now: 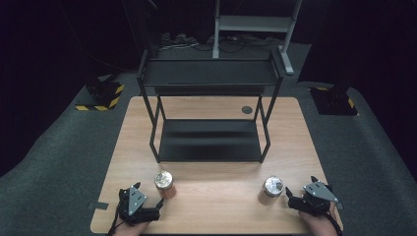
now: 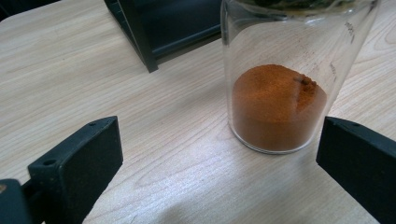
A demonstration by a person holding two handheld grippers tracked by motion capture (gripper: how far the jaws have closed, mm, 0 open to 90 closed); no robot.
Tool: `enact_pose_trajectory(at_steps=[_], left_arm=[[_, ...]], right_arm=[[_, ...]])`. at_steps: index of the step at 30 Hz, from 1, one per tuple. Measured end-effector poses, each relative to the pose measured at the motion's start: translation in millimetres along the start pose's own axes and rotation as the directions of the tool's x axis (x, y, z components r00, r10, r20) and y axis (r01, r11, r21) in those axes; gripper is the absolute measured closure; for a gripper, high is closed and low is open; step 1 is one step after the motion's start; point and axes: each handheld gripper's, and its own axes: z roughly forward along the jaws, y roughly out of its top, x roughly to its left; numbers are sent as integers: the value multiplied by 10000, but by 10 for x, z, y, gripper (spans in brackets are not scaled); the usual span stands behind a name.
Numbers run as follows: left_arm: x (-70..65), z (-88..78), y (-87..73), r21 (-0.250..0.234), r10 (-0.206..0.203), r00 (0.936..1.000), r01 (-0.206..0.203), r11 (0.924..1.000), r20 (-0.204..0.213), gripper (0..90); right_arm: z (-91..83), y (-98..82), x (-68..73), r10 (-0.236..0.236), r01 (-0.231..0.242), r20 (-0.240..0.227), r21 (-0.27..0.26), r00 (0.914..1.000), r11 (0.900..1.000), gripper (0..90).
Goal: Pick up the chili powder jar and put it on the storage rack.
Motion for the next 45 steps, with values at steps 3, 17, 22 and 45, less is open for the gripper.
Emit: enact_pose_trajectory(at_steps=[3, 17, 22, 45], left_arm=[[21, -20, -6, -1, -98, 9999, 98, 10000, 38, 6], [26, -251, 58, -851, -103, 9999, 113, 9963, 125, 6], [44, -299, 59, -1049, -356, 9990, 383, 9937, 275, 6], [16, -365, 130, -1714, -565, 9954, 692, 9828, 780, 5]], right_arm=[[-1, -1, 3, 8, -8, 19, -4, 10000, 10000, 3], [3, 6, -7, -10, 10, -41, 34, 10000, 10000, 3], [2, 6, 6, -48, 48, 5, 34, 10000, 10000, 3], [-1, 1, 1, 34, -34, 8, 8, 10000, 10000, 3]])
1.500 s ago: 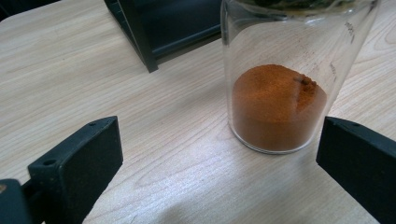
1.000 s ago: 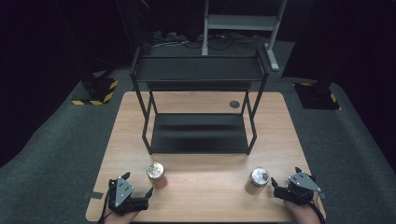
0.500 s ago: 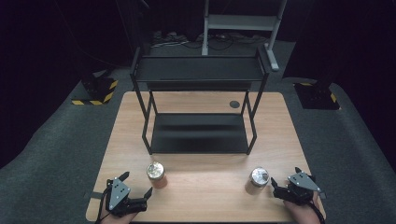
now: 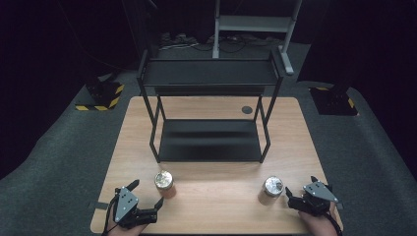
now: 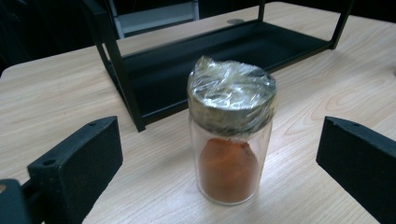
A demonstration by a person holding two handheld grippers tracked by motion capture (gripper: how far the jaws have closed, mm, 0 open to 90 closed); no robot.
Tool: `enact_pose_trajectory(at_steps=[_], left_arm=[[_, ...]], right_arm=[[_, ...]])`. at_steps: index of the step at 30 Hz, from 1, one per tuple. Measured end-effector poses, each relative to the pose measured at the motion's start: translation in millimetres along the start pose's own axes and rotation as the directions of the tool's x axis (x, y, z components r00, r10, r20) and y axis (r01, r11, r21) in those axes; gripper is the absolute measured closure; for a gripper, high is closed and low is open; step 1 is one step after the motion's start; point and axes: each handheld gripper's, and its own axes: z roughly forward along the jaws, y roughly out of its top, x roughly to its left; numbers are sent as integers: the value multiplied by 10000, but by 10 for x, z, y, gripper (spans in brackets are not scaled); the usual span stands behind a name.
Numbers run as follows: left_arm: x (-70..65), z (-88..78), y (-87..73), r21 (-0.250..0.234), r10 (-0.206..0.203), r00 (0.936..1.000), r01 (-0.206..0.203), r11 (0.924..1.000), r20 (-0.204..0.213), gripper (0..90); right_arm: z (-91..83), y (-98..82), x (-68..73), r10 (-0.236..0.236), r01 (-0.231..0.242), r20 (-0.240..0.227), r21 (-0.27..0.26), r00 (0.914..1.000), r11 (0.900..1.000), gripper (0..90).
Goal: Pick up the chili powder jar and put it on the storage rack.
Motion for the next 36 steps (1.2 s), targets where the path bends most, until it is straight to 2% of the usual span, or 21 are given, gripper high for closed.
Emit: enact_pose_trajectory(at_steps=[15, 26, 32, 36], left_arm=[[-43, 166, 34, -305, 9, 9993, 2, 9995, 362, 4], [-17, 277, -17, -529, -349, 9985, 371, 9979, 414, 4], [-9, 347, -28, -518, -391, 9985, 411, 9978, 386, 4], [9, 383, -49, -446, -601, 9975, 618, 9971, 376, 15]], right_arm=[[3, 5, -9, -15, 15, -53, 26, 10000, 10000, 3], [5, 8, -12, -7, 7, -72, 45, 10000, 10000, 3], [3, 4, -14, -1, 1, -77, 22, 10000, 10000, 3], [3, 5, -22, 49, -48, -94, 34, 9999, 10000, 3]])
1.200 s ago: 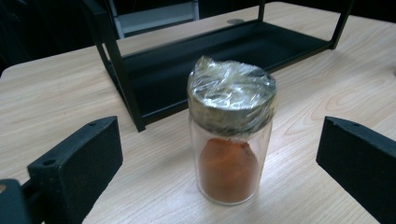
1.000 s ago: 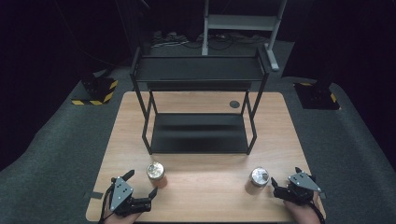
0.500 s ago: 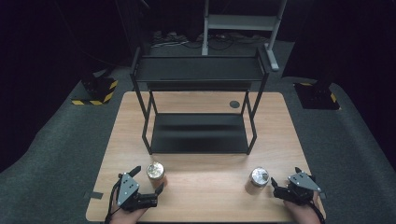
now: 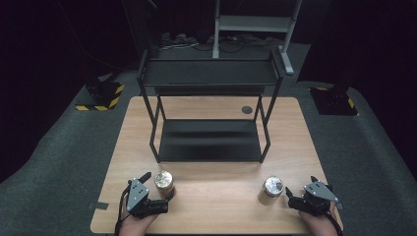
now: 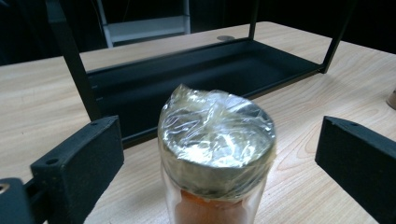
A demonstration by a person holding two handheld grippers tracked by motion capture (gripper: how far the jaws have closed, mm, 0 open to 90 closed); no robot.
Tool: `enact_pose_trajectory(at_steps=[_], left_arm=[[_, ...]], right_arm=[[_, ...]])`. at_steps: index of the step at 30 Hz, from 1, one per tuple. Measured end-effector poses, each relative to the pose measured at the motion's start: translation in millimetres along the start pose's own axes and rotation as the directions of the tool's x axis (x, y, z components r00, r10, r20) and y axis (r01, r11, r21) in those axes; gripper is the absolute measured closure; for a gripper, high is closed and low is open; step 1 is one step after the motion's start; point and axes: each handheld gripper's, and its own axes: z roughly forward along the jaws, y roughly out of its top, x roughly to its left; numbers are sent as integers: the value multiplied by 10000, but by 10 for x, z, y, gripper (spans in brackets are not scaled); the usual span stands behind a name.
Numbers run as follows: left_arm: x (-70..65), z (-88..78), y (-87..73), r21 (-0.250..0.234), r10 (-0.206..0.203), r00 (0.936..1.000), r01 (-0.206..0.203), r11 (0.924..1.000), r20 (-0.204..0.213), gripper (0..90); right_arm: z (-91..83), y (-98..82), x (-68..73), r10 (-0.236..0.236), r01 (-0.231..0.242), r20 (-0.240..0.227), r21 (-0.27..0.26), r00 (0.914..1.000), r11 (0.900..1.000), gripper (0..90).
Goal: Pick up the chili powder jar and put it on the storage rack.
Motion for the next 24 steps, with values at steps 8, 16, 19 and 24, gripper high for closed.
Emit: enact_pose_trajectory(at_steps=[8, 16, 19, 24], left_arm=[[9, 86, -20, -98, -167, 9998, 168, 9998, 83, 86], [-24, 107, -28, -49, -50, 10000, 50, 10000, -28, 167], [-3, 101, -37, -36, -53, 10000, 53, 10000, 39, 201], [30, 105, -51, -5, -127, 9998, 128, 9999, 179, 273]], right_arm=[[2, 3, -8, 10, -10, -38, 14, 10000, 10000, 3], [0, 0, -19, 72, -72, -72, 1, 9999, 10000, 3], [-1, -2, -19, 93, -93, -71, -11, 9999, 10000, 3], [1, 2, -16, 56, -56, -60, 14, 10000, 10000, 3]])
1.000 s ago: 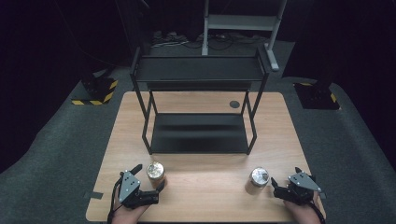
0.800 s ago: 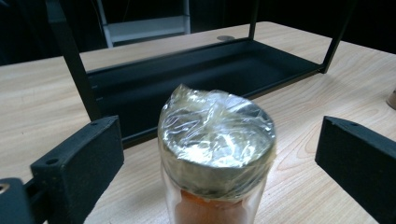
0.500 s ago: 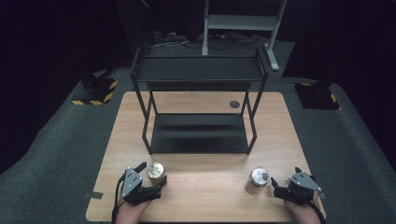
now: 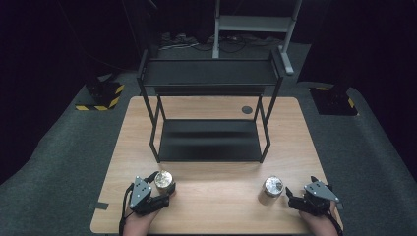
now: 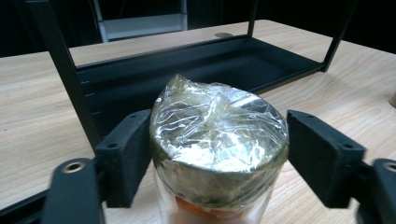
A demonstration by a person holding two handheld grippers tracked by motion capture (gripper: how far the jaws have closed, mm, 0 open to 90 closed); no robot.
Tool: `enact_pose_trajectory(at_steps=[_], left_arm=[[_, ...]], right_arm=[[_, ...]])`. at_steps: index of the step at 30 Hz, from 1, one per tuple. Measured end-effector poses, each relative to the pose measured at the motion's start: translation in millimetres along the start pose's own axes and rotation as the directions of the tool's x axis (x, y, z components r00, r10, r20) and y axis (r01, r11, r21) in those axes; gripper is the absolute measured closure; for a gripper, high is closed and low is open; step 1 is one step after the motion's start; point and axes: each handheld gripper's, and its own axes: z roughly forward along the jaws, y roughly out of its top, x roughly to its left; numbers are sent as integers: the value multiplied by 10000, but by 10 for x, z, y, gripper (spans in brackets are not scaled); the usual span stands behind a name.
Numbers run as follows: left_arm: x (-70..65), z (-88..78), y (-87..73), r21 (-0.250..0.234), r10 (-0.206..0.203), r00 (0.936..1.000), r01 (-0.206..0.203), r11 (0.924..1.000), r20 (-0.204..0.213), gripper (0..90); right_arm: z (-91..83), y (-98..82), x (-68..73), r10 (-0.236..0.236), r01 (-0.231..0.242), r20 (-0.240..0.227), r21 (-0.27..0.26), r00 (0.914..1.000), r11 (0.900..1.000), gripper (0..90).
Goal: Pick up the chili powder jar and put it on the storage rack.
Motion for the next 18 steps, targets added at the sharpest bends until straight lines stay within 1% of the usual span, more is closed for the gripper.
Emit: enact_pose_trajectory(at_steps=[1, 3, 9, 12, 15, 18], left_arm=[[2, 0, -1, -5, -67, 10000, 67, 10000, -6, 283], [5, -6, 3, 19, -58, 10000, 58, 10000, -66, 318], [20, -13, 18, 66, 25, 10000, -25, 10000, -19, 333], [1, -22, 24, 27, 62, 9999, -62, 10000, -125, 342], [22, -33, 19, -7, -182, 9998, 182, 9998, -91, 345], [27, -43, 27, 28, -182, 9998, 182, 9998, -126, 345]], right_arm=[[0, 0, -1, 3, -3, -5, 0, 10000, 10000, 3], [0, -2, -4, 30, -30, -10, -13, 10000, 10000, 3], [0, -2, -15, 93, -93, -42, -10, 9999, 10000, 3], [-1, -3, -16, 111, -111, -37, -13, 9999, 9999, 3], [-1, -4, -15, 97, -98, -39, -19, 9999, 10000, 3], [1, 0, -12, 61, -61, -42, 0, 10000, 10000, 3]])
